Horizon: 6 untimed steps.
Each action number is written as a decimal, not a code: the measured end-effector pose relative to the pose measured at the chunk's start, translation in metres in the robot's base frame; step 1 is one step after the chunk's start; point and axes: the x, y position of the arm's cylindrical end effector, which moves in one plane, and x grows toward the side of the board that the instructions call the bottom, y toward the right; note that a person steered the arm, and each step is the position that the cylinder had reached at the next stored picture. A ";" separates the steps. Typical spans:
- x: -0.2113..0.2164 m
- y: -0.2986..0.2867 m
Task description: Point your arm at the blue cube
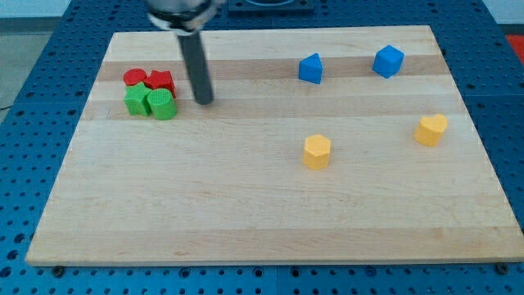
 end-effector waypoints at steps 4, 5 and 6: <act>-0.028 0.348; -0.091 0.370; -0.113 0.334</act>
